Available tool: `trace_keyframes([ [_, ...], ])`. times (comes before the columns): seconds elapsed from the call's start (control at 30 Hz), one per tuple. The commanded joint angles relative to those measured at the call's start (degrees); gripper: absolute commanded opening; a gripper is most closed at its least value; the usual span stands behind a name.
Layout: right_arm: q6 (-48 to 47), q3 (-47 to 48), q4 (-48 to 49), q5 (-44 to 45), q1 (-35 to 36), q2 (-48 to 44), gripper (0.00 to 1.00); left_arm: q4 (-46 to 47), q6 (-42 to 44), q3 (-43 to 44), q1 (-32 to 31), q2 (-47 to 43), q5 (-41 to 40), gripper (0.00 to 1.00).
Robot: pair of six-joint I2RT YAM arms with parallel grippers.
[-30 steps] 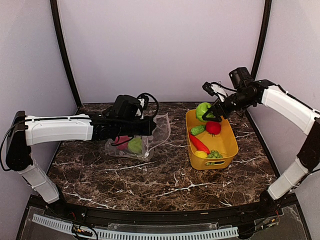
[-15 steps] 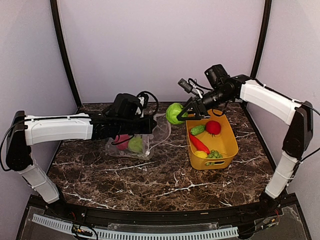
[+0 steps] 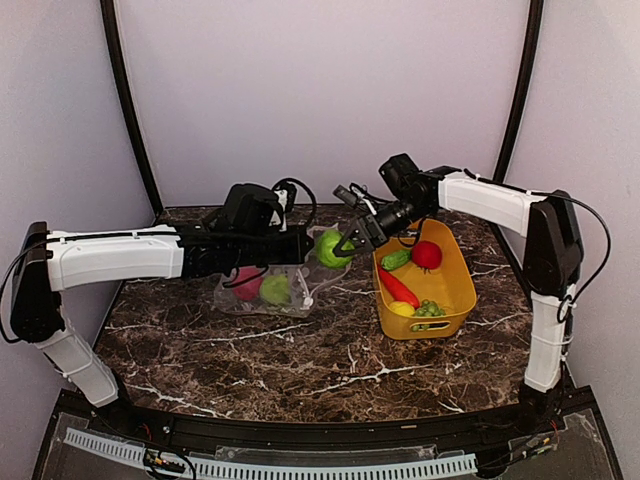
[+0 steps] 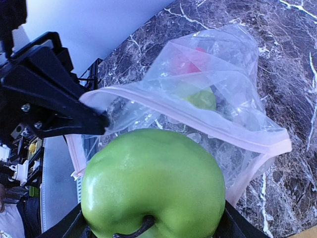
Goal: Place the food in the zip-top bag and seal the zipper
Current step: Place the fake fruit in the zipper food storage bag.
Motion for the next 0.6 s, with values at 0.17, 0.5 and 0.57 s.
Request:
trace_keyframes([
  [0.17,2.38,5.45,-1.67,2.77,1.14,2.22,0.72,3.19,-0.63,1.54,0.27,-1.66,0.66,0.01],
  [0.5,0.3,5.0,-3.37,1.63,1.13,-2.15,0.94,2.71,-0.34,0.86,0.27,-2.16,-0.51,0.01],
  [0.57,0.02,5.17,-3.79,1.83,1.1,-2.66,0.93,2.81,-0.32,0.73,0.27,-2.09,-0.53,0.01],
])
